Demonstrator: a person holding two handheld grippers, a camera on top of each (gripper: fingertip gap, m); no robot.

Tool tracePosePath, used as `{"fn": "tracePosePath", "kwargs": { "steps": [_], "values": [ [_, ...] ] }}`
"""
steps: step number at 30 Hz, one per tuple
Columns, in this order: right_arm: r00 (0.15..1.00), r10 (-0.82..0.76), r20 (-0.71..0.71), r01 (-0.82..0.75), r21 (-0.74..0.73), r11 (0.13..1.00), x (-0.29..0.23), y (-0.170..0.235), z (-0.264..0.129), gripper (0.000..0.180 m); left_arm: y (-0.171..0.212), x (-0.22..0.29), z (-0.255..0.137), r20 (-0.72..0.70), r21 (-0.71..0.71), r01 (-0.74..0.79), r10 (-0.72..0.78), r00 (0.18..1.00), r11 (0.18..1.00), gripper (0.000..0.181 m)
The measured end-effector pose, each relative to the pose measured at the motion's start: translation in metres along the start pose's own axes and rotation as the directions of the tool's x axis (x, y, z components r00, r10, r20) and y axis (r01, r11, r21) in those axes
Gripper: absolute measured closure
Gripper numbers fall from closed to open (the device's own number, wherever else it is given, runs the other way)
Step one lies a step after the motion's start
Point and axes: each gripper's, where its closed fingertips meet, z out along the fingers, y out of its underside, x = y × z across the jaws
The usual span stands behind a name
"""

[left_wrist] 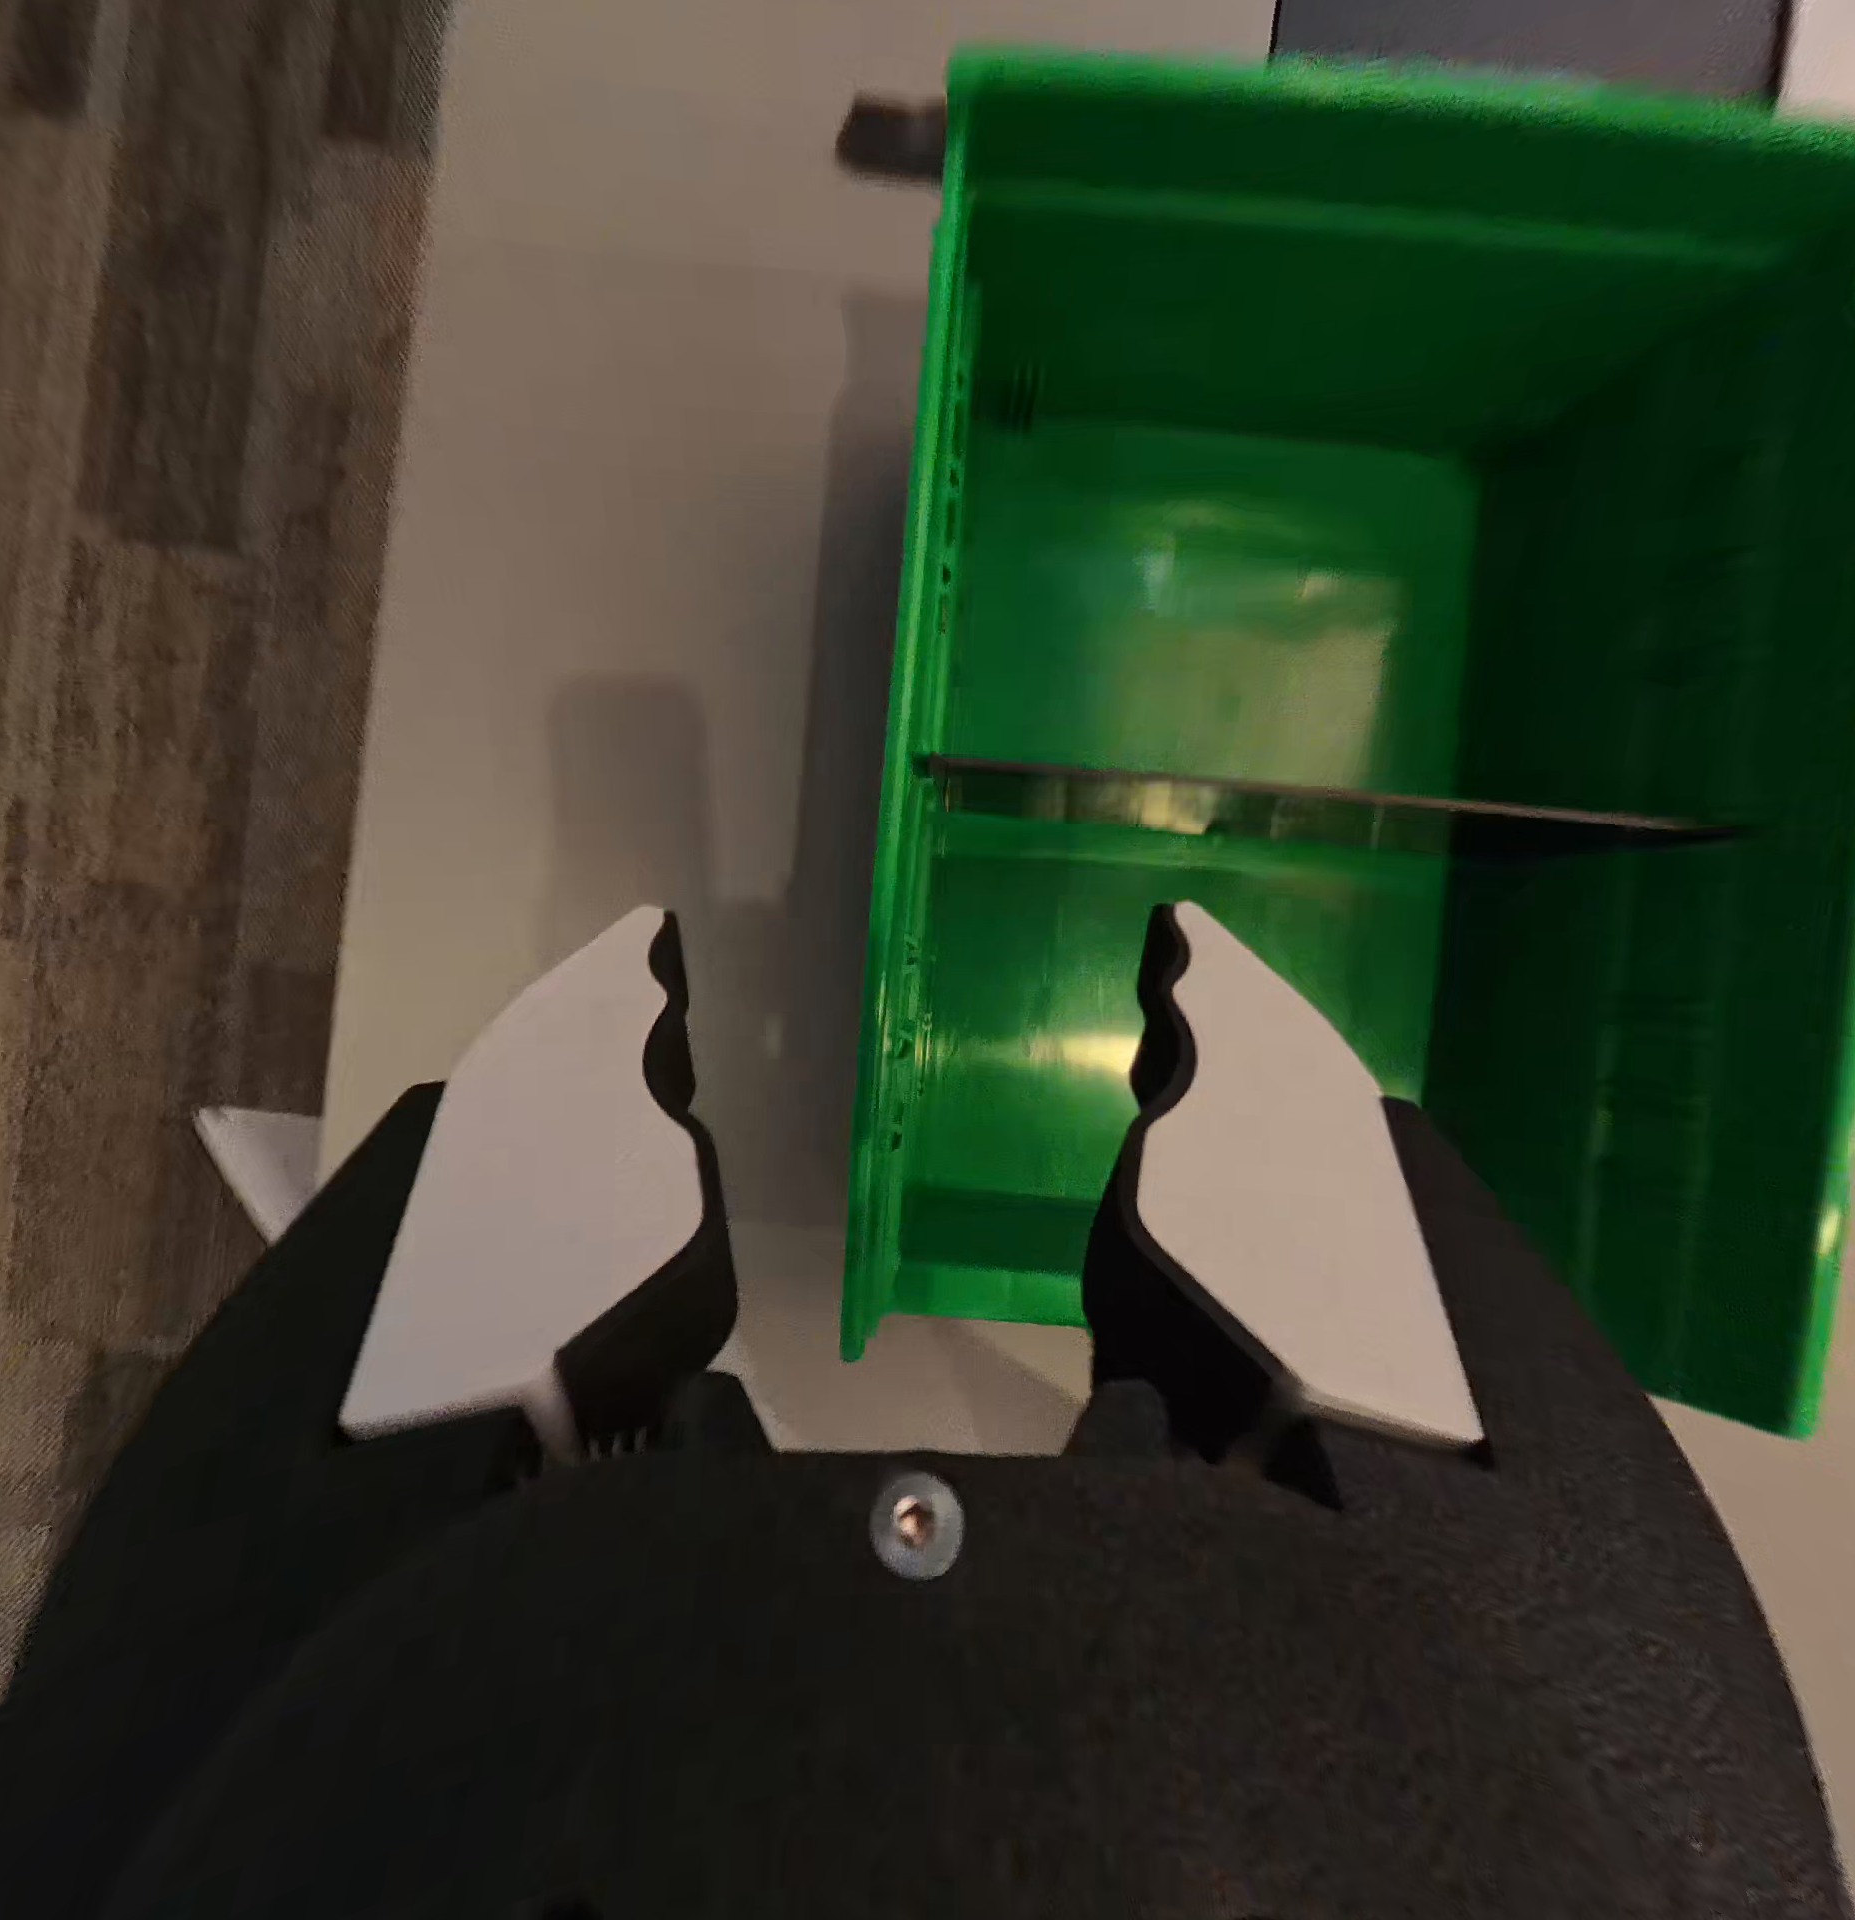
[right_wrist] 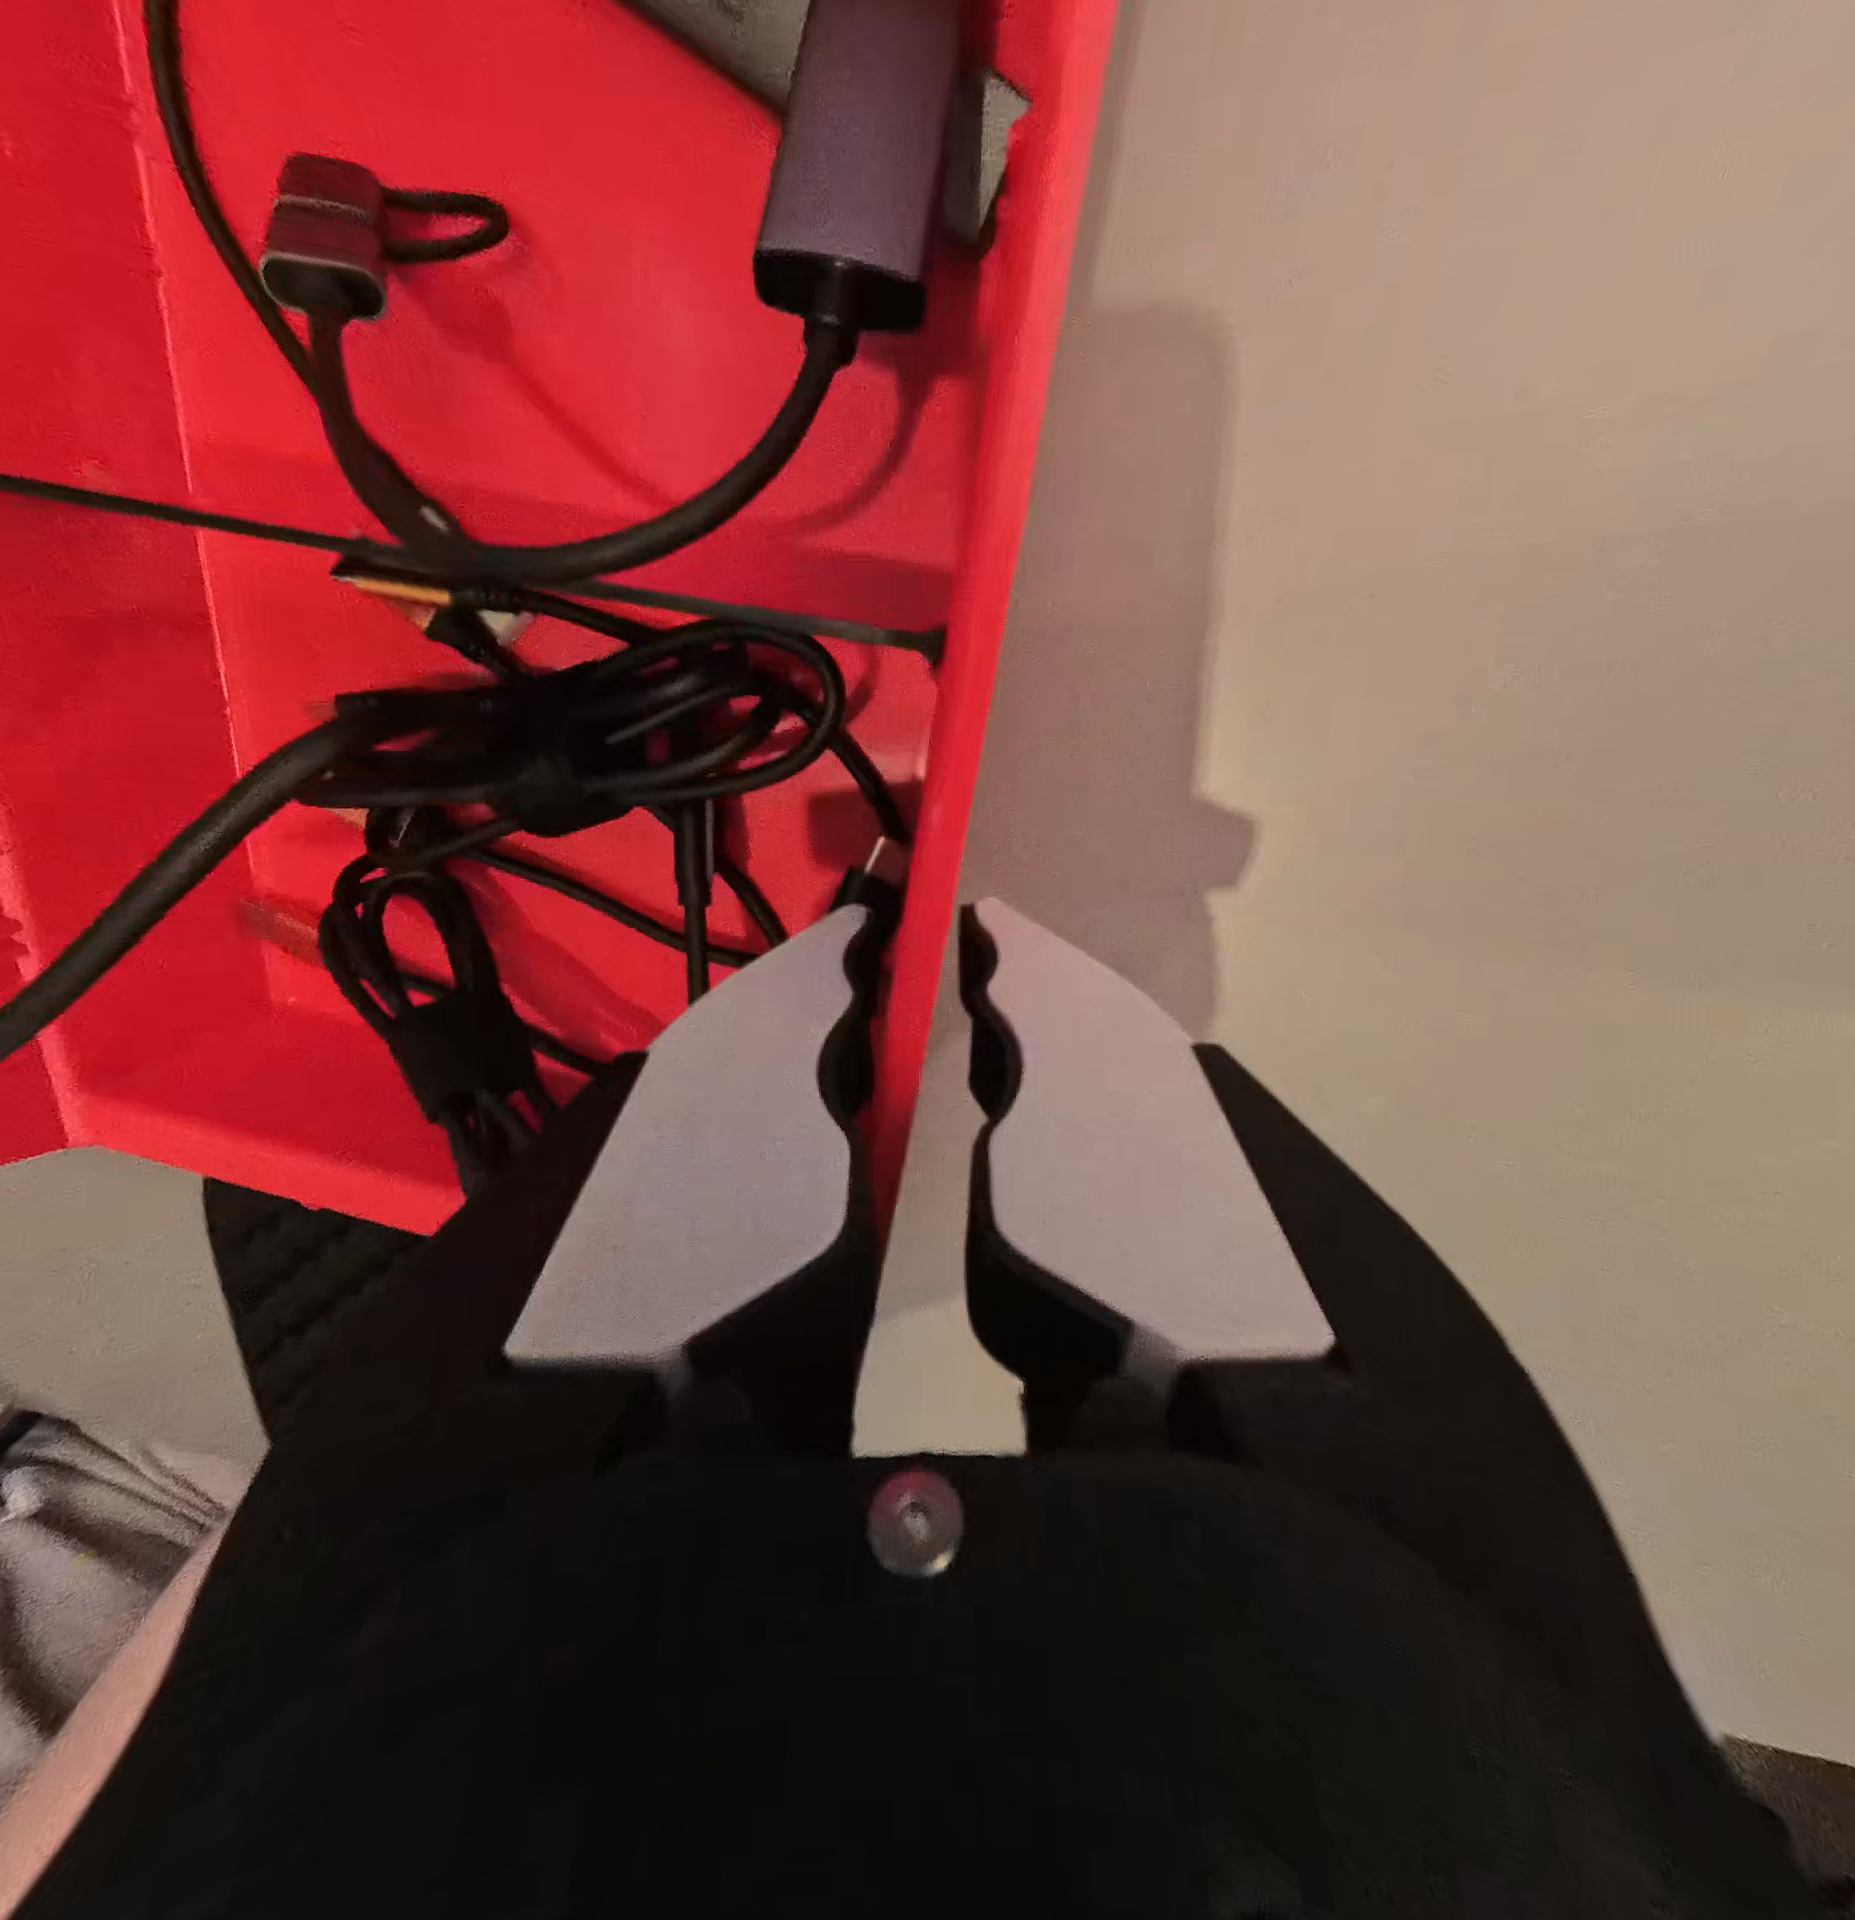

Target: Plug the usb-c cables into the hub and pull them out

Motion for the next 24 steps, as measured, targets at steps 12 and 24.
{"fn": "tracePosePath", "kwargs": {
  "steps": [12,24],
  "values": [
    [0.994,-0.097,-0.040,0.088,-0.194,0.977,-0.046,0.002,0.015,0.170,0.072,0.014,0.065,-0.210,-0.408,-0.141,0.058,0.976,0.902,0.175],
    [0.950,-0.309,0.037,0.304,-0.314,0.899,-0.150,-0.022,0.040,0.170,0.086,0.108,0.056,-0.269,-0.540,-0.421,0.325,0.907,0.729,0.159]
  ]
}}
